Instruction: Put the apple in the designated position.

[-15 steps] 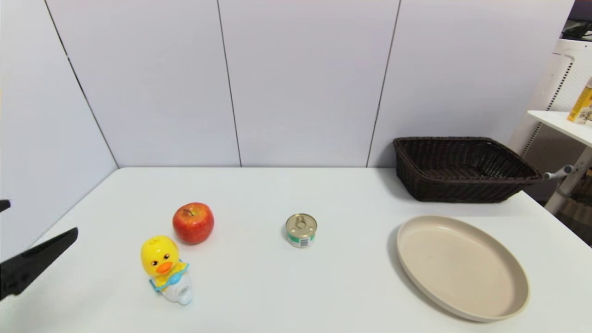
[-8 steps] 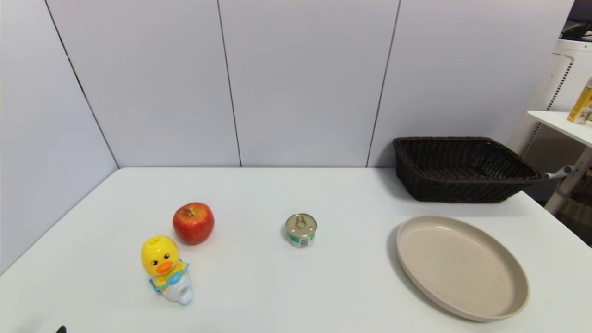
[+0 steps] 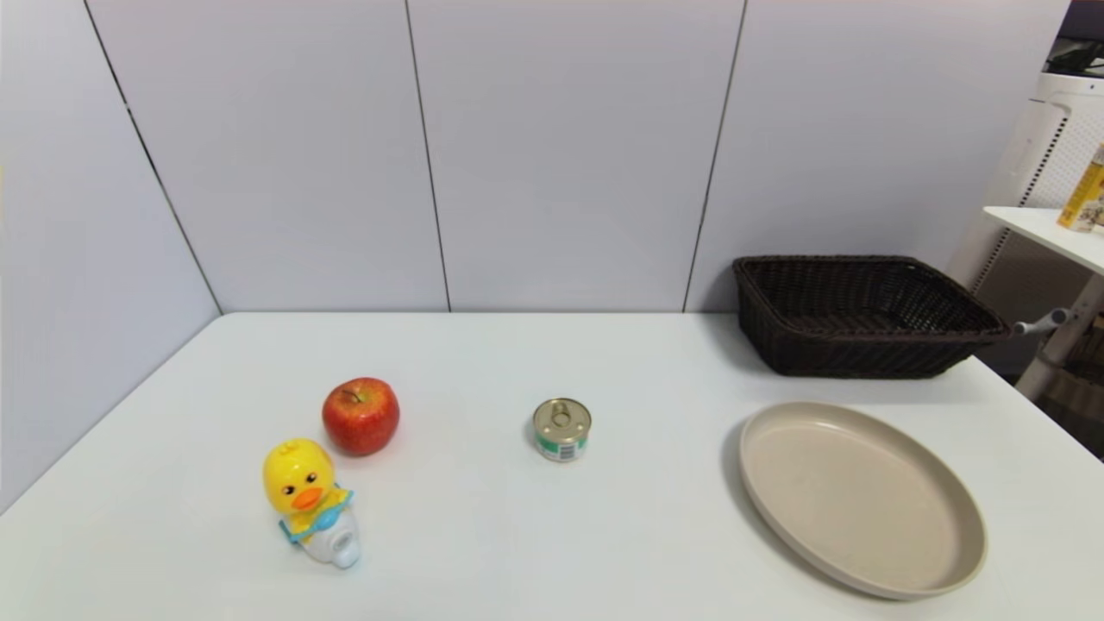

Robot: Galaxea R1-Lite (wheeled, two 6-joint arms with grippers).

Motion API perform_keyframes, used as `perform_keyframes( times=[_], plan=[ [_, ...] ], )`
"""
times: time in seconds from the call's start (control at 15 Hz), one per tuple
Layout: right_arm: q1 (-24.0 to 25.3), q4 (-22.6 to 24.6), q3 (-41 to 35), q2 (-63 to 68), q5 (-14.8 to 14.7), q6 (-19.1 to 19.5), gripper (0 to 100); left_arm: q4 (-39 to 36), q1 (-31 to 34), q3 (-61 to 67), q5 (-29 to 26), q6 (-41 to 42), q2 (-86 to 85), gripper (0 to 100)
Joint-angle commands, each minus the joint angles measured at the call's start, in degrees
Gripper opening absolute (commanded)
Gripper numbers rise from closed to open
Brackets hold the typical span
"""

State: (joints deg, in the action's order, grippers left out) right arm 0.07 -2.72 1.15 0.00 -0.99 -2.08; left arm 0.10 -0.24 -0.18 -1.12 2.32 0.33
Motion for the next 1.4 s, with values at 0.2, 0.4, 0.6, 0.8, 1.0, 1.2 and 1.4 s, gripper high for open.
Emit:
perform_keyframes(
  times=[0.2,0.4,0.6,0.8,1.0,1.2,1.4],
  plan=[
    [0.01,-0.01,0.0,0.09,0.02,-0.02,100,-0.19,-0.02,0.09,1.47,-5.39,-0.33,100],
    [0.01,-0.01,0.0,0.09,0.02,0.06,100,-0.19,-0.02,0.09,1.47,-5.39,-0.33,100],
    [0.01,-0.01,0.0,0.09,0.02,0.06,100,-0.19,-0.02,0.09,1.47,-5.48,-0.33,100],
    [0.01,-0.01,0.0,0.09,0.02,0.06,100,-0.19,-0.02,0.09,1.47,-5.48,-0.33,100],
    [0.01,-0.01,0.0,0.09,0.02,-0.02,100,-0.19,-0.02,0.09,1.47,-5.48,-0.33,100],
    [0.01,0.26,-0.18,0.09,-0.07,0.24,100,-0.27,-0.02,0.09,1.47,-5.48,-0.33,100],
    [0.01,2.54,-0.88,0.09,0.02,0.24,100,-0.19,-0.02,0.09,1.47,-5.48,-0.33,100]
  ],
)
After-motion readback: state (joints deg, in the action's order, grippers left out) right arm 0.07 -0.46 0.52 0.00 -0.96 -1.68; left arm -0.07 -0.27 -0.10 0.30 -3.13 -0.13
